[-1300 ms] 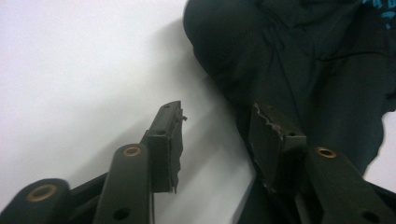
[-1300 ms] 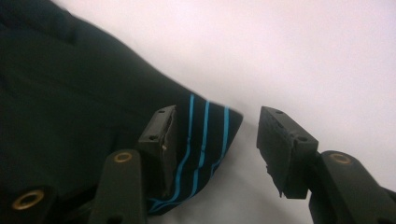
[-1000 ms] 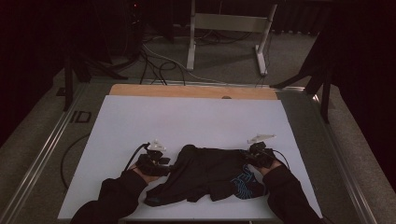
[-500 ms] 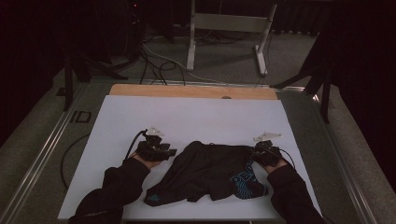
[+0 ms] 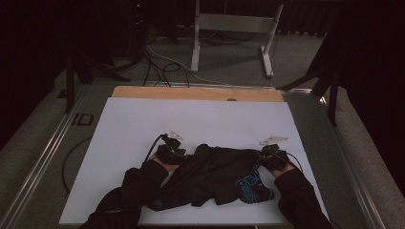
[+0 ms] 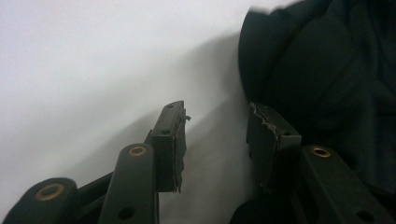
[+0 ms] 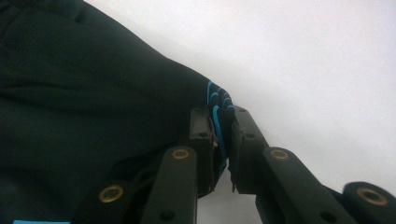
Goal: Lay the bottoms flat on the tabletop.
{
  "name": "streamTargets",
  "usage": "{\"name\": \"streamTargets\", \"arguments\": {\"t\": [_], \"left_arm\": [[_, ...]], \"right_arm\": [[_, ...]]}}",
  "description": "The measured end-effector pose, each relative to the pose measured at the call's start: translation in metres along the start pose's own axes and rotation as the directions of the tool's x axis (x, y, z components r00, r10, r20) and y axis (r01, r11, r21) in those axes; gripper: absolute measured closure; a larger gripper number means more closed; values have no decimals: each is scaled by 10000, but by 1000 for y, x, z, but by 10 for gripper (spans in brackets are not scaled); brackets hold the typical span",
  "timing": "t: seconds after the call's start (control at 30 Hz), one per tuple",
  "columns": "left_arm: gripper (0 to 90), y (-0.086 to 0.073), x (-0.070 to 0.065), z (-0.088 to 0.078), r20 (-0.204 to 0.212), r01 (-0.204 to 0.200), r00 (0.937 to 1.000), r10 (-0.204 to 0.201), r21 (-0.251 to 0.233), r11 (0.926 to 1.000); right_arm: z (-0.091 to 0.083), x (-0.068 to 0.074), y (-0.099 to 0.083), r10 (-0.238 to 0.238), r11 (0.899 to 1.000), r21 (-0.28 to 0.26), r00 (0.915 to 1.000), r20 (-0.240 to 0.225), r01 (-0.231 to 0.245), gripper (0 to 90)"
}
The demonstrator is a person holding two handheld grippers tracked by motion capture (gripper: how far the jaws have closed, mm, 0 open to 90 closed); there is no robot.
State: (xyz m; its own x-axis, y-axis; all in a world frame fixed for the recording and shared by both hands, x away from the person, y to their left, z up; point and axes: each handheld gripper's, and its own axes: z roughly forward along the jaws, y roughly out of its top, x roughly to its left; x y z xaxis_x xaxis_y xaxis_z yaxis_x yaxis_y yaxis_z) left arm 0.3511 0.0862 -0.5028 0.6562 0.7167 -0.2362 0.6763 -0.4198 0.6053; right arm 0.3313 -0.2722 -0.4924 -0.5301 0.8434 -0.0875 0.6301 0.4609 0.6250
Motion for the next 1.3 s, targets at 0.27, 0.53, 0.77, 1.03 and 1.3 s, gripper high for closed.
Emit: {"name": "streamTargets", "arguments": {"t": [0.27,0.53,0.77,1.03,1.3], "left_arm": [[524,-3,-19,15,307,-423,9986,423,-20,9991],[505,-5,-45,13,865,-994,9912,1005,-168,9949],[475,-10,-66,3,1348,-1711,9758,1723,-202,9850],[452,-15,-68,11,1478,-1933,9712,1870,294,9807],[495,-19,-75,11,1680,-2383,9587,2297,328,9706]], "right_arm": [[1,2,0,-98,10000,10,9999,73,98,812],[1,2,0,-129,9999,28,9999,62,129,812],[1,2,0,-134,9999,6,9999,49,134,812],[1,3,0,-170,9998,48,9998,46,170,812],[0,2,0,-139,9999,-1,9999,31,139,811]]}}
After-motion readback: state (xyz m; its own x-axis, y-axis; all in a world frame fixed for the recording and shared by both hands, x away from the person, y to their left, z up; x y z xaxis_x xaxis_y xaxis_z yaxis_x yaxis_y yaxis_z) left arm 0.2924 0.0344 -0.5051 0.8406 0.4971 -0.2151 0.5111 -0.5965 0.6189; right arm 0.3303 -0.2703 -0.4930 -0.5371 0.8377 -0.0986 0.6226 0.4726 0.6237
